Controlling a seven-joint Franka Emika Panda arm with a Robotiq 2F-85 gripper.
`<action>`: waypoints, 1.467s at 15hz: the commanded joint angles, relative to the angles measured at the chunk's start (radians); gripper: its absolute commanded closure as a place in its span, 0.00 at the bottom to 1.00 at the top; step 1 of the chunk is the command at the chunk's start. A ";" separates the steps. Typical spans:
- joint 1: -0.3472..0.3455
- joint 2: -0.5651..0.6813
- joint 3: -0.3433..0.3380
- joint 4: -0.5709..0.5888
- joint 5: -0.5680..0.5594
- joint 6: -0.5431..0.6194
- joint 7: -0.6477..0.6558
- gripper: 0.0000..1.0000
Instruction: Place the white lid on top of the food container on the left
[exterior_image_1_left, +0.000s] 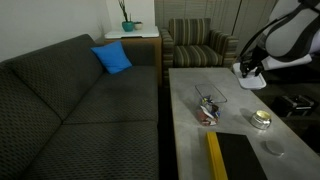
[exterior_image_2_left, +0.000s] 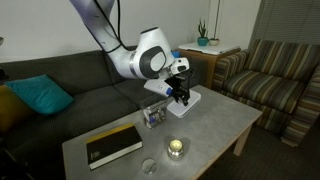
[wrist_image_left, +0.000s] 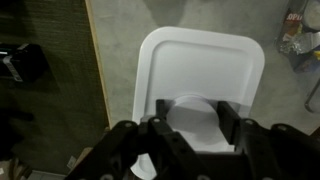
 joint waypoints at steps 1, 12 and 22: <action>0.014 -0.164 0.032 -0.194 -0.036 0.087 -0.055 0.71; -0.220 -0.112 0.471 -0.119 -0.039 0.101 -0.247 0.71; -0.256 0.069 0.529 0.053 -0.028 0.083 -0.234 0.71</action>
